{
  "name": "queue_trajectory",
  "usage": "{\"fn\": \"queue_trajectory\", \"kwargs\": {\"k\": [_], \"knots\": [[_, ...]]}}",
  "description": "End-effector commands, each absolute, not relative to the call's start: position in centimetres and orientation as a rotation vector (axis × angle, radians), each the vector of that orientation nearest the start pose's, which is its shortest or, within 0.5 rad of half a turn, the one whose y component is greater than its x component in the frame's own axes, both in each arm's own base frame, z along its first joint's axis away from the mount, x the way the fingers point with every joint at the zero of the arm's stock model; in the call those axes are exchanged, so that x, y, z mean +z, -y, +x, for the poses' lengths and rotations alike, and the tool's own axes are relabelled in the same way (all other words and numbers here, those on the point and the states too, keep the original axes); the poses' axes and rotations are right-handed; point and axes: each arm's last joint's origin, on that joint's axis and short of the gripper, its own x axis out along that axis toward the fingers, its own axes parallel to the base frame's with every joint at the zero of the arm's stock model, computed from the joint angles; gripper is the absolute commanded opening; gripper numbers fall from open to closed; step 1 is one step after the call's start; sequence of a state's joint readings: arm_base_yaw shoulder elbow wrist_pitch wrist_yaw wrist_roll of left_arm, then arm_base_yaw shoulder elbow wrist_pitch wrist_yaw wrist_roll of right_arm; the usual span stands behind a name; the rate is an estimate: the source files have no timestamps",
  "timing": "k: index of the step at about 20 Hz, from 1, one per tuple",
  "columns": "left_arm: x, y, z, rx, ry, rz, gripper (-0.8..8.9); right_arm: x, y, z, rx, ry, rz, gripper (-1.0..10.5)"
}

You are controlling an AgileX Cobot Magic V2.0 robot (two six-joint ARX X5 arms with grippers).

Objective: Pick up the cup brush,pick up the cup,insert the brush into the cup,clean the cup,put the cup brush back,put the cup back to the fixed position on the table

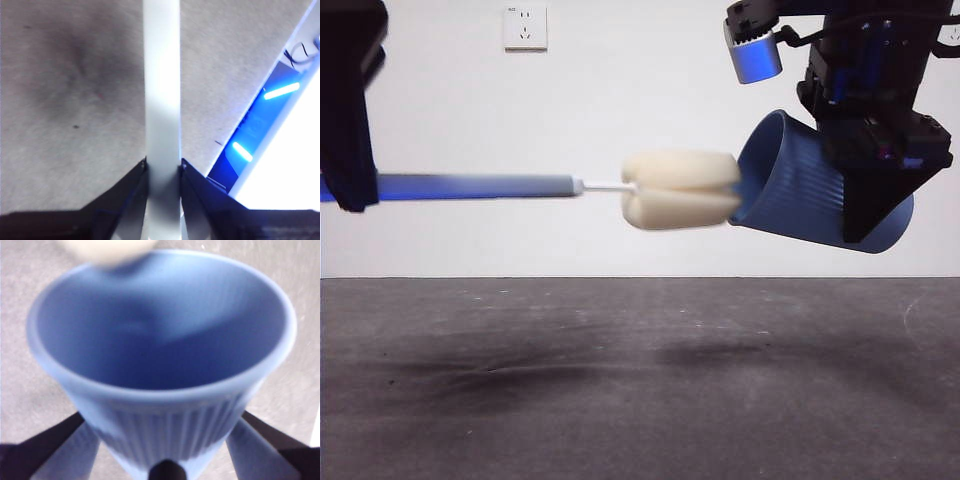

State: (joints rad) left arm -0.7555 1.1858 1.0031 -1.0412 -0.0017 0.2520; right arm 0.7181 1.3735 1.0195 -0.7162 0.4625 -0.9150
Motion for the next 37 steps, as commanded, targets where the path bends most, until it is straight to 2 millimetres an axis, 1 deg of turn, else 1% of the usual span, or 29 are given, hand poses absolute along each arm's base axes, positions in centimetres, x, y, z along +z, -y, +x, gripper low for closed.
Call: {"fn": "queue_trajectory", "kwargs": {"k": [1,4,7,11,15,18,22,24,27,30,32,34,37], "knots": [[27.0,14.9,15.0,-0.828,-1.065,0.679,-0.12,24.5,-17.1,20.6,0.678,-0.753,-1.510,-0.1],[26.6,15.5,14.9,-0.838,-1.075,0.684,-0.12,23.6,-18.1,20.5,0.714,-0.749,-1.586,-0.1],[25.9,16.1,15.1,-0.848,-1.102,0.703,-0.12,22.6,-19.5,20.2,0.747,-0.733,-1.620,-0.1],[25.0,17.7,15.9,-0.857,-1.082,0.674,-0.12,21.6,-21.1,19.6,0.799,-0.703,-1.656,-0.1],[24.1,18.5,16.4,-0.877,-1.105,0.644,-0.12,21.1,-22.3,18.8,0.839,-0.671,-1.689,-0.1],[24.0,18.3,16.4,-0.838,-1.120,0.675,-0.12,21.1,-22.6,18.5,0.844,-0.658,-1.697,-0.1],[24.3,16.7,16.0,-0.743,-1.193,0.739,-0.12,21.1,-22.5,18.5,0.821,-0.664,-1.711,-0.1],[24.8,15.7,15.5,-0.694,-1.220,0.760,-0.09,21.1,-22.5,18.4,0.824,-0.671,-1.716,-0.1],[26.2,14.0,14.2,-0.676,-1.234,0.749,-0.09,21.0,-22.4,18.5,0.824,-0.674,-1.715,-0.1],[27.1,13.0,13.2,-0.681,-1.229,0.742,-0.09,21.1,-22.4,18.5,0.823,-0.671,-1.714,-0.1],[27.1,13.0,13.2,-0.683,-1.222,0.739,-0.09,21.1,-22.5,18.5,0.821,-0.668,-1.711,-0.1],[27.1,13.5,13.6,-0.705,-1.190,0.711,-0.09,21.1,-22.5,18.5,0.820,-0.668,-1.708,-0.1],[26.5,14.9,14.4,-0.792,-1.169,0.647,-0.09,21.1,-22.6,18.6,0.816,-0.658,-1.701,-0.1]]}}
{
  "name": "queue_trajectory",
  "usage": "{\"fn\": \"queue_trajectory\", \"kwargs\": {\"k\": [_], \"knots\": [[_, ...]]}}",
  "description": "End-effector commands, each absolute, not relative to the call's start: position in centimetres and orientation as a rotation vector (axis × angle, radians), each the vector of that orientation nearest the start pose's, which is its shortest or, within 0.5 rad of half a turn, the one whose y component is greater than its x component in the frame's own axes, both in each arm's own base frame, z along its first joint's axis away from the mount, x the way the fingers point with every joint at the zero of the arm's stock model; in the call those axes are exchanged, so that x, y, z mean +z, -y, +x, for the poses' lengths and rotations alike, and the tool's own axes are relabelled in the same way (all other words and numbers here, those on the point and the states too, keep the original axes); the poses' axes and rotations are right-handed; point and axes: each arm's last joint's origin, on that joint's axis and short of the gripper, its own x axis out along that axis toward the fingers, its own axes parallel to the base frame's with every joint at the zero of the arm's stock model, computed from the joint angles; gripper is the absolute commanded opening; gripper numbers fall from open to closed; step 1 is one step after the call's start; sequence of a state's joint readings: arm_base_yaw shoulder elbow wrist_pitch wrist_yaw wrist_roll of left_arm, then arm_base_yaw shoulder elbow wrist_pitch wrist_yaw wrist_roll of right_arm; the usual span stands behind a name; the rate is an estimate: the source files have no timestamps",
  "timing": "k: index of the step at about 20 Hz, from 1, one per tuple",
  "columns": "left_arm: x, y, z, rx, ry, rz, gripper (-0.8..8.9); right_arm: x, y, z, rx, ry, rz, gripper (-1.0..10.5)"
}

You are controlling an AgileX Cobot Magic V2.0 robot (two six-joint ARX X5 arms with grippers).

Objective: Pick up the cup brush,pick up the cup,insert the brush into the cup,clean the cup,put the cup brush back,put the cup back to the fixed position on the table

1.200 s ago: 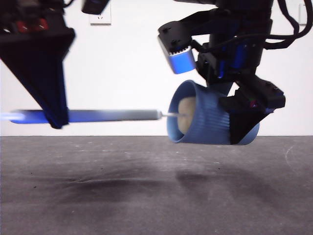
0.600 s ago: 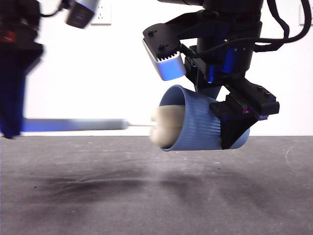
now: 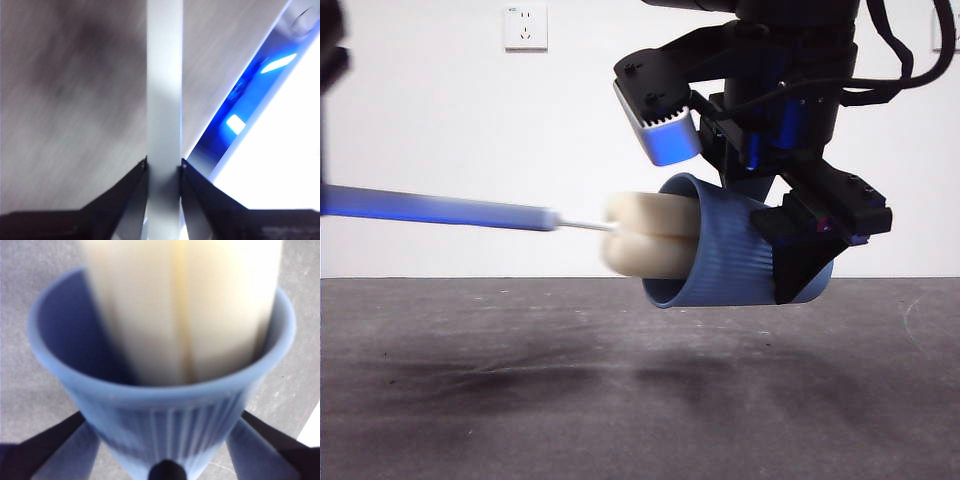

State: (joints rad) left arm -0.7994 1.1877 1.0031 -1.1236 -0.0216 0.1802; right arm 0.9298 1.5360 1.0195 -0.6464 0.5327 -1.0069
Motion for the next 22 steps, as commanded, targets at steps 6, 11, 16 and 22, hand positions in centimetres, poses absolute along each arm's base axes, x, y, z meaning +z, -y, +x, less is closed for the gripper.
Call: {"fn": "queue_trajectory", "kwargs": {"k": [6,11,16,22], "knots": [[23.0,19.0,15.6,-0.860,-1.211,0.699,-0.09,21.2,-23.0,18.4,0.823,-0.625,-1.689,-0.1],[22.7,19.8,14.5,-0.886,-1.239,0.728,-0.09,21.2,-23.0,18.4,0.821,-0.625,-1.689,-0.1],[22.9,20.4,15.0,-0.871,-1.176,0.642,-0.09,21.2,-23.4,17.9,0.827,-0.613,-1.677,-0.1],[23.1,19.3,14.5,-0.767,-1.228,0.724,-0.09,21.2,-23.3,17.8,0.795,-0.641,-1.627,-0.1]]}}
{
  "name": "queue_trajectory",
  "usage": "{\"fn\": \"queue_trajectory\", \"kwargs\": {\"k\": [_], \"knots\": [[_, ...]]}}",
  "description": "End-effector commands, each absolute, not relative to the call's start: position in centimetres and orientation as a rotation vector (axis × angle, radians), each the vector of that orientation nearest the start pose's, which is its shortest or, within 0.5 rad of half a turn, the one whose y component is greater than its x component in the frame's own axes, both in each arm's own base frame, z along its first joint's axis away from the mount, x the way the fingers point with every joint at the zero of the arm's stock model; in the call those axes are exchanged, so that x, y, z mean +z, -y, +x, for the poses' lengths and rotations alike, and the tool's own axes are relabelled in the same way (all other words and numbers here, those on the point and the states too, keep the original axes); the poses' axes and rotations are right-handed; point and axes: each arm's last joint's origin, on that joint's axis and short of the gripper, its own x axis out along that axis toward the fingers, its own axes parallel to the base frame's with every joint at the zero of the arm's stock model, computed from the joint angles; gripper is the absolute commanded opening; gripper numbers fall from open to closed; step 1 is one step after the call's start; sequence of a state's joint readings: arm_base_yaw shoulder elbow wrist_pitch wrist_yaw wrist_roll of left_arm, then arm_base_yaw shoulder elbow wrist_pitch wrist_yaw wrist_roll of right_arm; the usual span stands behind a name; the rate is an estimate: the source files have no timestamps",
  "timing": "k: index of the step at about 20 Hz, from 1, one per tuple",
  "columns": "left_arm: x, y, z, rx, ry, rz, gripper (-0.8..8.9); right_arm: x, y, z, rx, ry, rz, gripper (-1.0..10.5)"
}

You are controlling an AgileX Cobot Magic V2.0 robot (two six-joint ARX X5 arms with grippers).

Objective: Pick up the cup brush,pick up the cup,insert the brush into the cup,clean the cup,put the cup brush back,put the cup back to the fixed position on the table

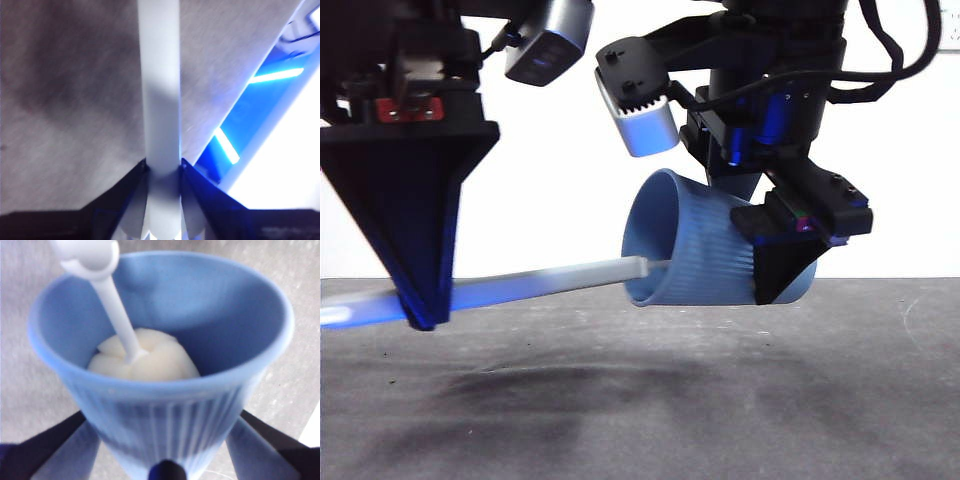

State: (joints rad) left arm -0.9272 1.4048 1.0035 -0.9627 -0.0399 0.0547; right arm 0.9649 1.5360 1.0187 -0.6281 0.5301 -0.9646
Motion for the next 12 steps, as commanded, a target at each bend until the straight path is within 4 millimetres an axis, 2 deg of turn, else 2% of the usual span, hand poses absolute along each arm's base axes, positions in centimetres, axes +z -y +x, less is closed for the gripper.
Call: {"fn": "queue_trajectory", "kwargs": {"k": [1,8,12], "knots": [[23.5,18.9,14.3,-0.737,-1.226,0.734,-0.09,21.2,-23.3,17.8,0.778,-0.651,-1.600,-0.1],[27.4,14.2,11.9,-0.628,-1.171,0.721,-0.09,21.7,-23.0,18.0,0.626,-0.711,-1.348,-0.1],[29.1,11.4,10.5,-0.545,-1.144,0.684,-0.09,23.0,-22.5,17.7,0.506,-0.734,-1.068,-0.1]]}}
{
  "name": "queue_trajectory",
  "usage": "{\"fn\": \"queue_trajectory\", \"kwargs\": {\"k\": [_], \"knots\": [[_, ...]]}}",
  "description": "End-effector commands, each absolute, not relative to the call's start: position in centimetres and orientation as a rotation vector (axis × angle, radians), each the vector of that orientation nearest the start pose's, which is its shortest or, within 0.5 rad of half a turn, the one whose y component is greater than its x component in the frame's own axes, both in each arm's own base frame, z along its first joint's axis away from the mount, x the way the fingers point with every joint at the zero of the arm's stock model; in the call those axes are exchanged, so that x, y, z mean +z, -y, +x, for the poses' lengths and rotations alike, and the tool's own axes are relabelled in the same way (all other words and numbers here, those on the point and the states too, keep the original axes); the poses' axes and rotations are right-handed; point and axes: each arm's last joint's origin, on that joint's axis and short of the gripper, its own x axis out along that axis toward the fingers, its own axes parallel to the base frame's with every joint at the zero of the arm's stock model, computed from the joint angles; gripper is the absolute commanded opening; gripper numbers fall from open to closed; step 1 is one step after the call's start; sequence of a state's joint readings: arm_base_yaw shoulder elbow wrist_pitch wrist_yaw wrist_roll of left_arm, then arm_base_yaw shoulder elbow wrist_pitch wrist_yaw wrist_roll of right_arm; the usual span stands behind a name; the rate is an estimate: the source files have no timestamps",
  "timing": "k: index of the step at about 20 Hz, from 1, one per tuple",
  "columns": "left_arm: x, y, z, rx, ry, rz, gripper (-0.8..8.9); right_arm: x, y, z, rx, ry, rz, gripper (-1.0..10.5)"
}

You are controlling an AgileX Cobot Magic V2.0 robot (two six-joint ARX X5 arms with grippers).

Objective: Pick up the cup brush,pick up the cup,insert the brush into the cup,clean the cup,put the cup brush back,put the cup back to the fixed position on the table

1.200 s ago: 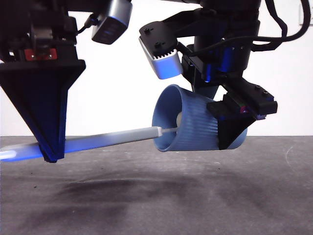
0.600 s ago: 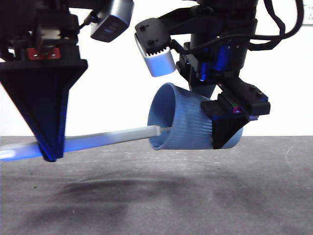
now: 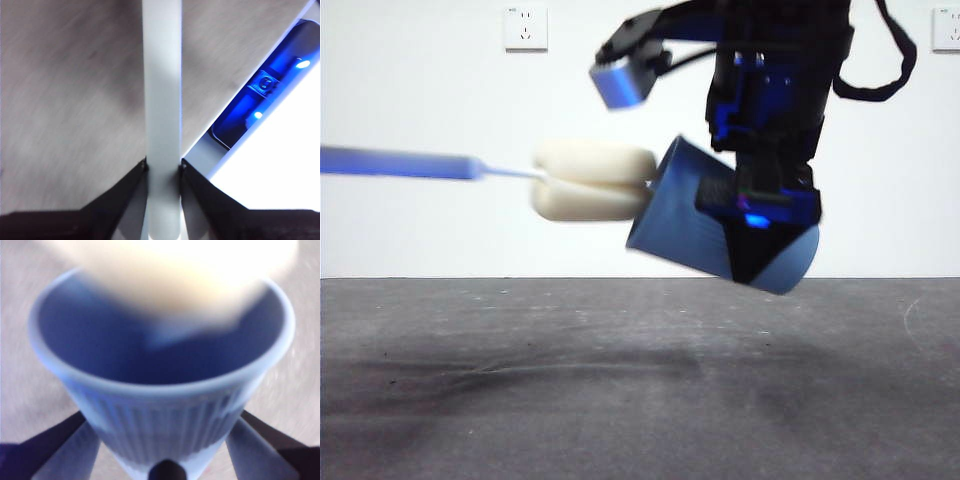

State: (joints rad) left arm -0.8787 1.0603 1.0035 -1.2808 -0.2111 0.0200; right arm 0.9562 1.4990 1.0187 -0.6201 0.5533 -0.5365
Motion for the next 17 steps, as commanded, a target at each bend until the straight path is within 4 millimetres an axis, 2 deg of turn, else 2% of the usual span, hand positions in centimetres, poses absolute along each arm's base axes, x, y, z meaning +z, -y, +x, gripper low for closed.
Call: {"fn": "queue_trajectory", "kwargs": {"k": [1,5,7,9,12,14,17], "knots": [[29.4,10.9,10.3,-0.521,-1.118,0.646,-0.09,23.5,-22.3,17.6,0.475,-0.736,-0.974,-0.1],[30.6,10.4,10.6,-0.408,-0.977,0.439,-0.09,26.5,-21.1,16.4,0.447,-0.739,-0.505,-0.1],[30.8,10.6,11.3,-0.305,-0.901,0.365,-0.09,28.4,-20.3,15.7,0.457,-0.699,-0.345,-0.1],[30.2,11.0,12.1,-0.275,-0.856,0.280,-0.09,30.2,-19.3,14.8,0.471,-0.636,-0.249,-0.1],[28.0,11.2,14.0,-0.213,-0.841,0.173,-0.09,32.8,-17.5,13.4,0.494,-0.540,-0.150,-0.1],[26.7,11.6,15.6,-0.235,-0.873,0.076,-0.09,34.2,-16.2,12.4,0.509,-0.484,-0.103,-0.1],[25.3,13.3,18.1,-0.309,-0.886,0.001,-0.09,35.6,-14.5,11.0,0.564,-0.432,-0.046,-0.1]]}}
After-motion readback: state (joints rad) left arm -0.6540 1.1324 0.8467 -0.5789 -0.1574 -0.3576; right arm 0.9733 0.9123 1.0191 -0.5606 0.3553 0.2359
